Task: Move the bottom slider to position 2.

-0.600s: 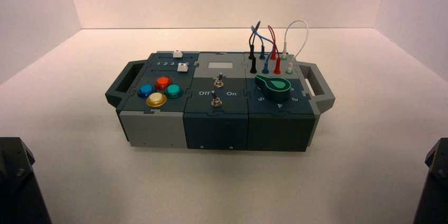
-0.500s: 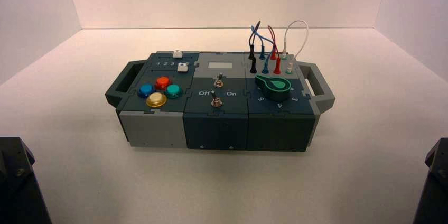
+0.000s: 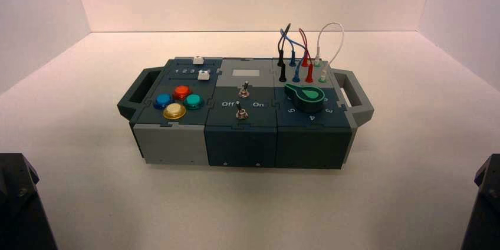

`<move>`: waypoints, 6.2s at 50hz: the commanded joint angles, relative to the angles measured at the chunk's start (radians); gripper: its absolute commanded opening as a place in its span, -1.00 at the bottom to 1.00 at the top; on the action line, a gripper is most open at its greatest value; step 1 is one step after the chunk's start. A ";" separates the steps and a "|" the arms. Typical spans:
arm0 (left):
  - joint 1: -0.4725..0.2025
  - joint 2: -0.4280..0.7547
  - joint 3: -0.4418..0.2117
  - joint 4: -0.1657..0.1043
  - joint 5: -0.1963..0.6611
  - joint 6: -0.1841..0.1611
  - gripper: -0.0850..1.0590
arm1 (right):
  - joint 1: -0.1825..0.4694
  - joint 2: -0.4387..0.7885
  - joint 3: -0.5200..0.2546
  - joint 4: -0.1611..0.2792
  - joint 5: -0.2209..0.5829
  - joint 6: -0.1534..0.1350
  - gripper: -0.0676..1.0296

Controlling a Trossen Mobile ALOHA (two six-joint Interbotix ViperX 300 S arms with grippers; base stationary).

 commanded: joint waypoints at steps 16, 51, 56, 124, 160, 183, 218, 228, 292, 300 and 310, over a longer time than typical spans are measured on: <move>-0.101 0.129 -0.089 0.000 0.143 0.003 -0.91 | 0.103 0.178 -0.074 0.038 0.121 0.002 -0.92; -0.268 0.213 -0.084 -0.002 0.342 -0.003 -0.91 | 0.354 0.325 -0.120 0.101 0.195 0.003 -0.92; -0.270 0.227 -0.091 -0.005 0.341 -0.003 -0.91 | 0.385 0.354 -0.129 0.109 0.201 0.003 -0.92; -0.270 0.285 -0.087 0.044 0.339 0.046 -0.91 | 0.664 0.873 -0.433 0.249 0.224 0.006 -0.92; -0.270 0.284 -0.098 0.043 0.345 0.043 -0.91 | 0.750 1.088 -0.606 0.373 0.239 0.008 -0.92; -0.272 0.279 -0.101 0.038 0.348 0.043 -0.91 | 0.750 1.158 -0.637 0.410 0.212 0.025 -0.92; -0.293 0.281 -0.100 0.037 0.348 0.043 -0.91 | 0.729 1.232 -0.653 0.456 0.152 0.031 -0.92; -0.295 0.281 -0.098 0.037 0.351 0.044 -0.91 | 0.726 1.246 -0.666 0.456 0.152 0.031 -0.92; -0.298 0.299 -0.100 0.037 0.357 0.043 -0.91 | 0.727 1.305 -0.712 0.495 0.161 0.028 -0.92; -0.298 0.302 -0.100 0.037 0.359 0.044 -0.91 | 0.730 1.307 -0.713 0.495 0.163 0.028 -0.92; -0.299 0.302 -0.100 0.038 0.359 0.044 -0.91 | 0.730 1.312 -0.718 0.503 0.163 0.028 -0.92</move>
